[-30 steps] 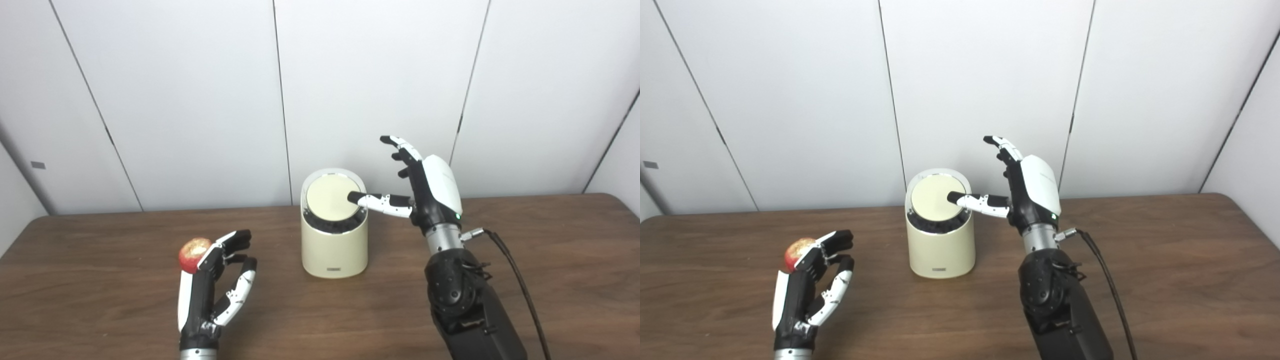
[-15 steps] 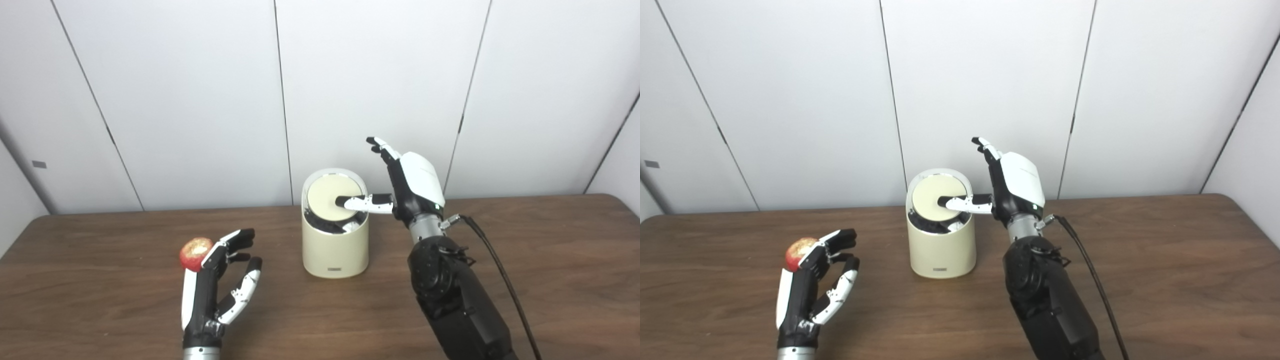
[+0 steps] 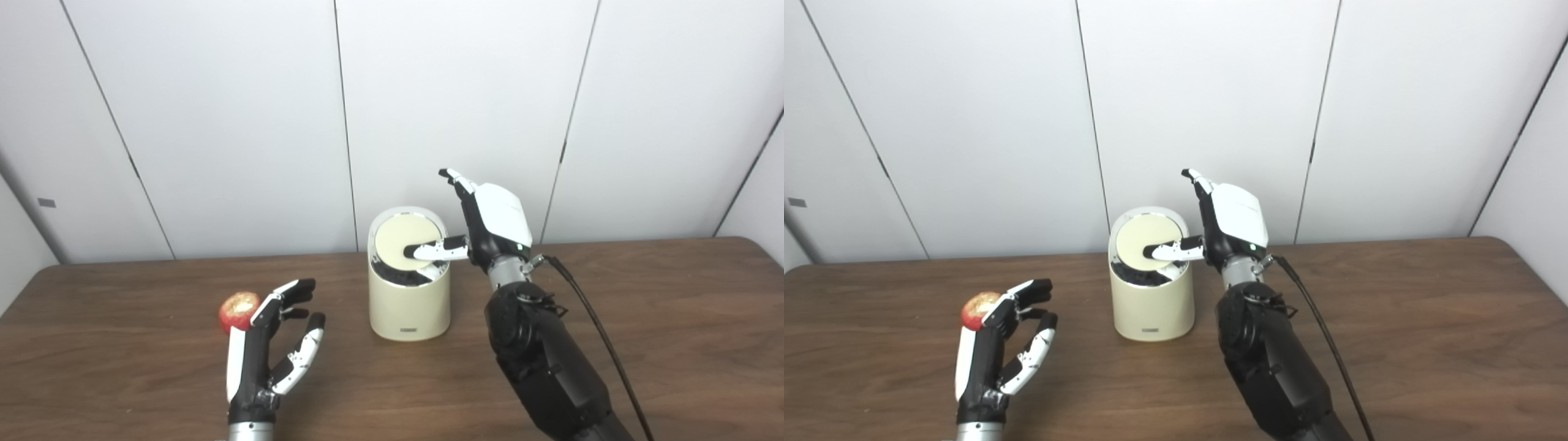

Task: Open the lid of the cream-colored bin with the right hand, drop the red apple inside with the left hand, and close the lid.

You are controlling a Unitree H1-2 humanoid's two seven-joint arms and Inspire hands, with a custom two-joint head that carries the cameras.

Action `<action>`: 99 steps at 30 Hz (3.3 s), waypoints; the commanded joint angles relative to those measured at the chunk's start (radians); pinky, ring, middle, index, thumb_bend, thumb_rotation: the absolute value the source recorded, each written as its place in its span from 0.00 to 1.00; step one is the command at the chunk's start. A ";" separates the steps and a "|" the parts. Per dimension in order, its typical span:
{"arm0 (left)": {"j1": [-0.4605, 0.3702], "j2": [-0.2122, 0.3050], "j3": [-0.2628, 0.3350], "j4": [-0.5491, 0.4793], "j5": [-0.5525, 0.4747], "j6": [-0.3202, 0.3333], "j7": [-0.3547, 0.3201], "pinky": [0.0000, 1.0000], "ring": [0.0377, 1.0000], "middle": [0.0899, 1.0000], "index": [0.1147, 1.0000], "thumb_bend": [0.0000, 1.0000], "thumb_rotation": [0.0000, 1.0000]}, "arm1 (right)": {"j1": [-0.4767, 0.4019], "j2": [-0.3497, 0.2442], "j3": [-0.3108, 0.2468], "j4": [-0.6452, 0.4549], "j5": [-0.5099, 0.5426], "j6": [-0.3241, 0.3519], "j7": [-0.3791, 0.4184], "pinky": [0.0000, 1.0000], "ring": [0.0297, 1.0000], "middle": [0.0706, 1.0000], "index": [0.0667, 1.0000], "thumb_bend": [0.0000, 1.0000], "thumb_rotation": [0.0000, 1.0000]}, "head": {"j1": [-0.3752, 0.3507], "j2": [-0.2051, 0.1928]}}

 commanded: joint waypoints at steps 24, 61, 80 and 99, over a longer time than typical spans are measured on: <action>0.005 -0.007 -0.005 0.041 -0.008 -0.033 -0.002 0.66 0.73 0.73 0.71 0.45 0.42 | -0.025 -0.030 0.029 -0.051 -0.105 0.022 0.077 0.82 0.84 0.87 0.89 0.87 0.38 | -0.012 0.003; -0.017 0.051 -0.063 0.092 -0.004 -0.043 0.047 0.62 0.71 0.71 0.70 0.42 0.46 | 0.108 -0.037 -0.057 -0.140 0.071 -0.199 -0.116 0.78 0.89 0.89 0.97 1.00 1.00 | -0.019 -0.030; -0.020 0.084 -0.053 0.095 0.002 -0.043 0.078 0.64 0.72 0.72 0.70 0.49 0.29 | 0.392 -0.038 -0.135 -0.161 0.149 -0.622 -0.427 0.62 0.73 0.77 0.76 0.39 0.48 | -0.006 -0.044; -0.105 0.158 0.157 0.028 0.227 0.127 0.213 0.95 0.95 0.90 0.86 0.83 0.28 | 0.522 -0.025 -0.133 0.052 0.090 -0.824 -0.632 0.55 0.64 0.67 0.65 0.27 0.37 | 0.019 -0.064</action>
